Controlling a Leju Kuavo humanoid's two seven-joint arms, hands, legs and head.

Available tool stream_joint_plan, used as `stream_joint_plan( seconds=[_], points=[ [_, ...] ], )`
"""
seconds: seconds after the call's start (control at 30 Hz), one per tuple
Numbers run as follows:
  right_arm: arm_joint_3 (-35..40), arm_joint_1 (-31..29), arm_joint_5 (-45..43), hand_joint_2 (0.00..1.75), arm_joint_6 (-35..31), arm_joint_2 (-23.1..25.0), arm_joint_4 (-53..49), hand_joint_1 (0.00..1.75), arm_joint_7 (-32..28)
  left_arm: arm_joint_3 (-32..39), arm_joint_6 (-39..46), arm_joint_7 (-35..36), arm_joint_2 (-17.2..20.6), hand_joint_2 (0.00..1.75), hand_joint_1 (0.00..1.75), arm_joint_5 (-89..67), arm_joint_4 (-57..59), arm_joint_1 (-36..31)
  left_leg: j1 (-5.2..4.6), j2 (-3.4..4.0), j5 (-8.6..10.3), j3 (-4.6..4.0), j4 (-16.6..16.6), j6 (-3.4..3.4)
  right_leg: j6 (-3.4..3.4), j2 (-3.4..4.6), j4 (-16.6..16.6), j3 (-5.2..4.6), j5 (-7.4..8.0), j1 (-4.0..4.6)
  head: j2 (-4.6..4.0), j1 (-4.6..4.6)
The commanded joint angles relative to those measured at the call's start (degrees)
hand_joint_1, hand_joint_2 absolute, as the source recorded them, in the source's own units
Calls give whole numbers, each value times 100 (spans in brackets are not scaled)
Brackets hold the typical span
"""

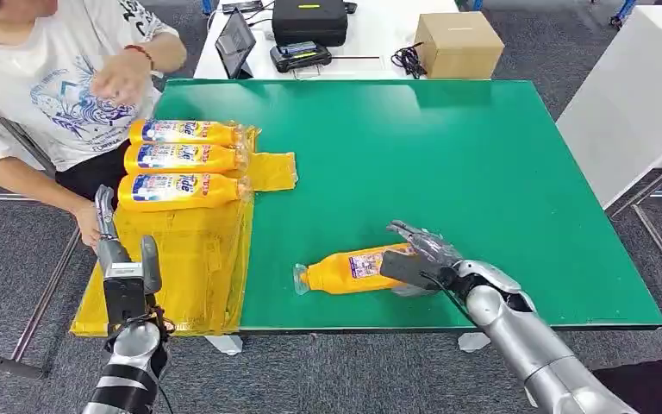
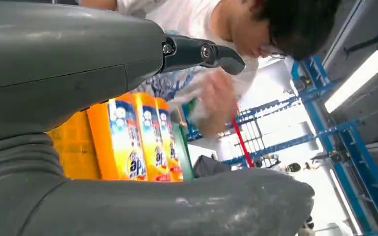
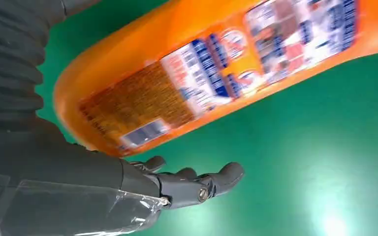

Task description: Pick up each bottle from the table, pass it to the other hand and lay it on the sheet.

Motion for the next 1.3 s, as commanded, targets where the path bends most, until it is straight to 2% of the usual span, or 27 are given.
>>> stream_joint_plan(
  seconds=[0.03, 0.13, 0.37, 0.53, 0.73, 1.03, 1.3],
  points=[
    [864, -666, -223, 175, 438, -611, -43, 0, 167, -277, -142, -105, -36, 0, 0, 168, 663, -385, 0, 2, -8, 14, 3, -7, -9, -1, 4, 13, -8, 2, 0, 0],
    [1042, -935, -362, 175, 653, -697, -52, 0, 261, -308, -177, -105, -103, 0, 0, 211, 719, -443, -3, 7, -5, 7, 4, -5, -4, 4, 7, 4, -3, -2, 0, 0],
    [1235, -1075, -450, 175, 767, -743, -43, 0, 335, -319, -237, -105, -117, 0, 0, 268, 750, -471, 2, 9, -10, 24, 3, -5, -8, 5, 4, 20, -8, 4, 0, 0],
    [1930, -1857, -531, 175, 1295, -874, 4, 0, 597, -358, -355, -105, -213, 0, 0, 324, 896, -576, 1, 19, -11, 20, 6, -5, -7, 15, 6, 16, -5, 2, 0, 0],
    [2732, -2812, -826, 175, 1582, -605, 270, 0, 722, -466, -485, -105, -321, 0, 0, 345, 1067, -687, -5, 27, -4, 10, 6, -1, -3, 23, 11, 2, 2, -3, 0, 0],
    [3159, -2884, -1025, 175, 1519, -308, 519, 0, 740, -497, -558, -105, -358, 0, 0, 365, 1261, -781, 4, 22, -6, 36, -1, 1, -2, 19, -1, 32, 1, 7, 0, -2],
    [3512, -2804, -1147, 175, 1357, -100, 834, 0, 654, -561, -595, -105, -412, 0, 0, 347, 1370, -851, 1, 9, 4, 13, -1, 6, 5, 7, -1, 15, 7, 3, 0, 0]
  ],
)
